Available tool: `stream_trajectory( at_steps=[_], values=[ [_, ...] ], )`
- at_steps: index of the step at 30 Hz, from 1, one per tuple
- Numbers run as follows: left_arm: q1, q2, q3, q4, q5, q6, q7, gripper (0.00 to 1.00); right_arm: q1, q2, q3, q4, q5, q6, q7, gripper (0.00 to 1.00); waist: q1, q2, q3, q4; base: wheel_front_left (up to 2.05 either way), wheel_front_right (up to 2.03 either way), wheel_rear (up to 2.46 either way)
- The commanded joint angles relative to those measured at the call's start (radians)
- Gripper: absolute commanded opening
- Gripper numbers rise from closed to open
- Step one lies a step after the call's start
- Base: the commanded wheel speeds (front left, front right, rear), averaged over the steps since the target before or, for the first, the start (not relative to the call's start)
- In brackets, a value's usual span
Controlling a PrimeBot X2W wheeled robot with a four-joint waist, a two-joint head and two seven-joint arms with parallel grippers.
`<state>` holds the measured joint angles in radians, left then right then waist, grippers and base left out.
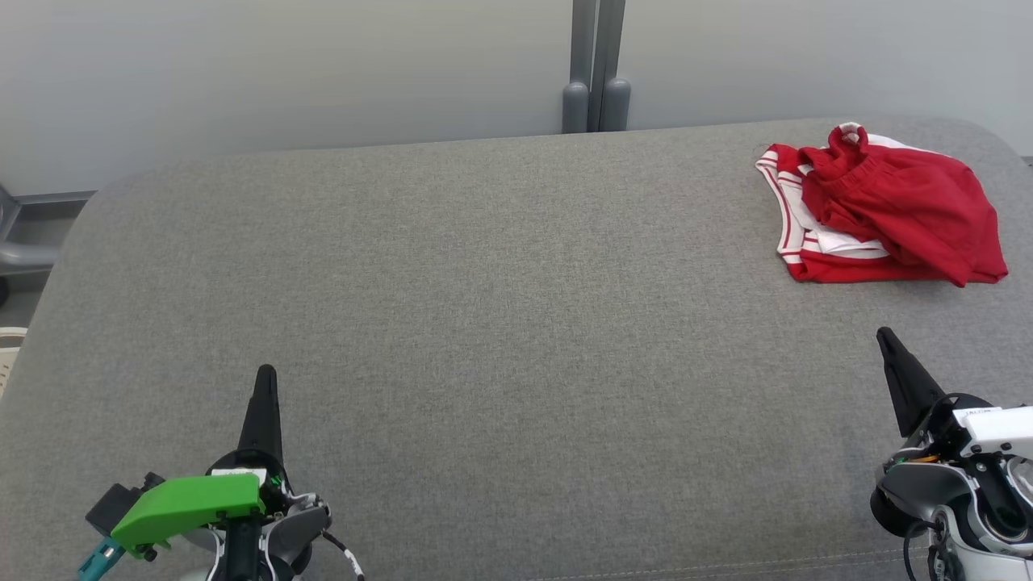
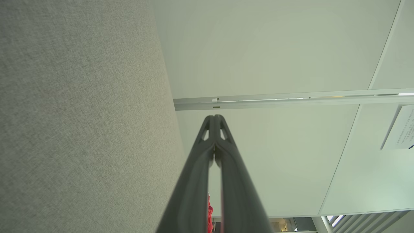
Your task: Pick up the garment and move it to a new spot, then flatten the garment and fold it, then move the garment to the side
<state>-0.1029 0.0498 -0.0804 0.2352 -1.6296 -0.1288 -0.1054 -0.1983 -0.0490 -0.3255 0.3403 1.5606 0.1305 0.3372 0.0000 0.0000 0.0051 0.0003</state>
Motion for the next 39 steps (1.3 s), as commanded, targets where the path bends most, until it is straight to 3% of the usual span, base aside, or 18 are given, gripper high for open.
stream_trajectory(
  at_steps=[1,39],
  values=[
    [-0.013,0.001,0.000,0.001,-0.007,-0.004,0.003,0.00,-0.008,-0.004,-0.001,0.002,0.003,0.000,0.002,0.00,0.0000,0.0000,0.000,0.000,0.00,0.00,0.00],
    [-0.013,0.001,0.000,0.001,-0.007,-0.004,0.003,0.00,-0.008,-0.004,-0.001,0.002,0.003,0.000,0.002,0.00,0.0000,0.0000,0.000,0.000,0.00,0.00,0.00]
  ],
)
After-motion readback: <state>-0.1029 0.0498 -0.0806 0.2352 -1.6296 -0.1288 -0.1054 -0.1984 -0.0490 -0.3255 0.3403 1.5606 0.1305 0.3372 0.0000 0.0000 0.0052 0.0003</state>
